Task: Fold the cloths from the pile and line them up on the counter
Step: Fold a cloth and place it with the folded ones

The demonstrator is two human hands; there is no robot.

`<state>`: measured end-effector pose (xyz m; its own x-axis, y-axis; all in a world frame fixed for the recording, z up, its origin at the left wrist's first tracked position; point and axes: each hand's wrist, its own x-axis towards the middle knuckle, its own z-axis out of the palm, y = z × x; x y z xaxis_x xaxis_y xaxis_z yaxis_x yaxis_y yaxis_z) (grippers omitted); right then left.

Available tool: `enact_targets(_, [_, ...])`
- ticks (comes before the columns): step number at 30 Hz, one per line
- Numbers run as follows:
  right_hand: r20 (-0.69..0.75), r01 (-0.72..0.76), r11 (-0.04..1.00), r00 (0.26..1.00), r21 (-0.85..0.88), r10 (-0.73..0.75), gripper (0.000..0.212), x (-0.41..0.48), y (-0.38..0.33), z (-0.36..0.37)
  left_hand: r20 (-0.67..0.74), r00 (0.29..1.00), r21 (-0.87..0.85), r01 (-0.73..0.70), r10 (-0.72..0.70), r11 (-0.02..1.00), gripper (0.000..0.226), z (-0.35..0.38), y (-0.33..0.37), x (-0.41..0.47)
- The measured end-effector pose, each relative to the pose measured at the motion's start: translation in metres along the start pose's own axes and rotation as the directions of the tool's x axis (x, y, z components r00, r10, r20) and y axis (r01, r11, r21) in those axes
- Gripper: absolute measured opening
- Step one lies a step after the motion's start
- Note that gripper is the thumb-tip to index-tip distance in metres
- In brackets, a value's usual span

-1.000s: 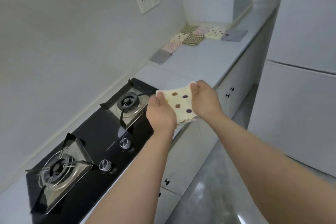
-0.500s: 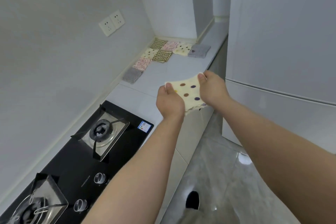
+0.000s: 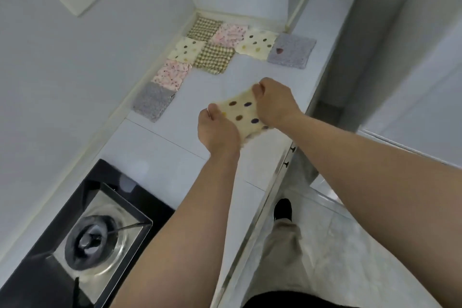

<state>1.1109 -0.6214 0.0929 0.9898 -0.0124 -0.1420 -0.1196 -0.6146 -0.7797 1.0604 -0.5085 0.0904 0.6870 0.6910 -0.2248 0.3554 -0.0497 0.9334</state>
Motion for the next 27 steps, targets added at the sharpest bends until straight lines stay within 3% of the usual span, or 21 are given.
enact_targets(4, [0.122, -0.012, 0.999, 0.992, -0.046, 0.017, 0.031, 0.081, -0.008, 0.053, -0.077, 0.985, 0.061, 0.160, -0.155, 0.985, 0.042, 0.027, -0.006, 0.082])
enact_targets(9, [0.240, 0.081, 0.989, 0.970, -0.128, -0.048, 0.029, 0.161, -0.031, 0.105, -0.152, 0.973, 0.119, 0.195, -0.176, 0.974, 0.039, 0.040, -0.009, 0.167])
enact_targets(12, [0.223, 0.169, 0.962, 0.967, -0.216, -0.120, 0.032, 0.204, -0.054, 0.121, -0.143, 0.987, 0.232, 0.106, -0.074, 0.967, 0.034, 0.036, -0.001, 0.208])
enact_targets(14, [0.185, 0.227, 0.932, 0.966, -0.284, -0.179, 0.038, 0.228, -0.066, 0.129, -0.063, 0.997, 0.364, 0.059, -0.038, 0.930, 0.036, 0.027, -0.001, 0.230])
enact_targets(16, [0.178, 0.309, 0.886, 0.949, -0.347, -0.261, 0.042, 0.242, -0.071, 0.135, 0.005, 0.999, 0.549, 0.033, -0.043, 0.835, 0.046, 0.016, -0.004, 0.240])
enact_targets(18, [0.198, 0.422, 0.784, 0.907, -0.456, -0.373, 0.038, 0.247, -0.067, 0.141, 0.072, 0.995, 0.701, -0.099, 0.068, 0.706, 0.050, 0.009, -0.011, 0.238])
enact_targets(20, [0.253, 0.512, 0.705, 0.858, -0.490, -0.447, 0.029, 0.243, -0.058, 0.150, 0.220, 0.956, 0.738, -0.292, 0.193, 0.608, 0.049, 0.008, -0.018, 0.232])
enact_targets(22, [0.339, 0.547, 0.687, 0.837, -0.479, -0.430, 0.028, 0.236, -0.052, 0.158, 0.364, 0.906, 0.741, -0.423, 0.217, 0.522, 0.047, 0.011, -0.028, 0.231])
enact_targets(24, [0.391, 0.544, 0.675, 0.836, -0.498, -0.385, 0.030, 0.230, -0.051, 0.162, 0.428, 0.887, 0.752, -0.455, 0.171, 0.477, 0.046, 0.015, -0.033, 0.232])
enact_targets(27, [0.393, 0.535, 0.657, 0.843, -0.531, -0.369, 0.032, 0.223, -0.050, 0.161, 0.413, 0.902, 0.768, -0.421, 0.129, 0.484, 0.047, 0.017, -0.033, 0.233])
